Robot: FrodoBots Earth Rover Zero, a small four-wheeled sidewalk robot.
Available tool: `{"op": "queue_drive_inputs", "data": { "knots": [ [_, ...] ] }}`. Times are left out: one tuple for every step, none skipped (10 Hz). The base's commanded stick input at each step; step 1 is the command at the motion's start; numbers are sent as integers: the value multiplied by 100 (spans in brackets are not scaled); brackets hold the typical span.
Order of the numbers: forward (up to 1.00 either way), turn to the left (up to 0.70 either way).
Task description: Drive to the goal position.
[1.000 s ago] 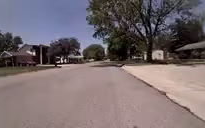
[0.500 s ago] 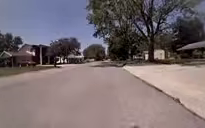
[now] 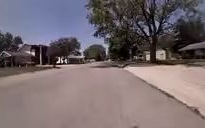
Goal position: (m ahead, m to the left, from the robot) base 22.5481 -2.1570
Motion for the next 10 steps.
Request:
{"op": "queue_drive_inputs", "data": {
  "knots": [
    [70,0],
    [70,0],
    [70,0],
    [70,0],
    [70,0],
    [70,0],
    [70,0],
    [70,0],
    [70,0],
    [70,0]
  ]
}}
